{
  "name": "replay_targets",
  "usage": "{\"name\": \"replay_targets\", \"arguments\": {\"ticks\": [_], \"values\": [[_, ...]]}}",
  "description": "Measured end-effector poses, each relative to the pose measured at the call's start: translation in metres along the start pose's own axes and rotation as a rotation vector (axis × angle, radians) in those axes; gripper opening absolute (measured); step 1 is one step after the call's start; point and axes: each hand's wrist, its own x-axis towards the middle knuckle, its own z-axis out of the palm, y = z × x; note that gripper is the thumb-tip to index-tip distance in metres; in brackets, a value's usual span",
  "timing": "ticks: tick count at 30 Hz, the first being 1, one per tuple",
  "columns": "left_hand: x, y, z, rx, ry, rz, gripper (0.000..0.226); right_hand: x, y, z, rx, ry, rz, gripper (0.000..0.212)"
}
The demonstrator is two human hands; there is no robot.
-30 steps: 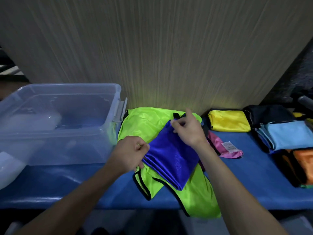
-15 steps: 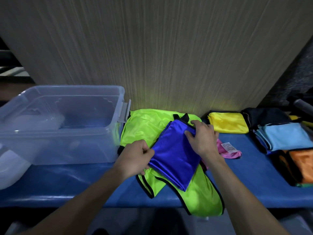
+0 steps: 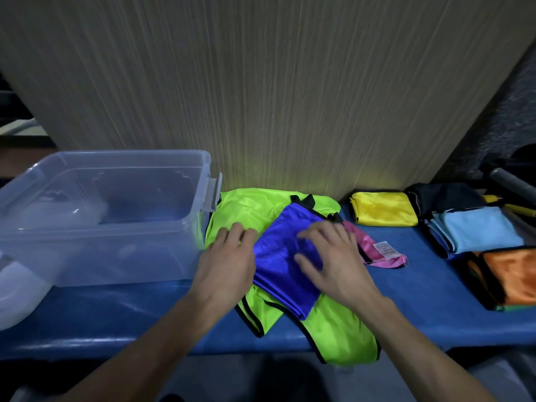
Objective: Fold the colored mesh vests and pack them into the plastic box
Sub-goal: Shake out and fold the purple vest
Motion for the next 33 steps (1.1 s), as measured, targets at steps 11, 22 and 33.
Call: {"name": "replay_targets", "arguments": {"ticks": [11, 22, 33], "values": [[0.002, -0.011, 0.013, -0.19, -0.343, 0.387, 0.039, -0.062, -0.037, 0.006, -0.138, -0.108, -0.082, 0.026], [0.001, -0.02, 0.016, -0.164, -0.475, 0.419, 0.052, -0.073, -0.045, 0.004, -0.125, -0.119, -0.081, 0.023], [0.012, -0.019, 0.019, -0.16, -0.424, 0.435, 0.036, -0.064, -0.044, 0.001, -0.333, -0.096, -0.287, 0.055]]}}
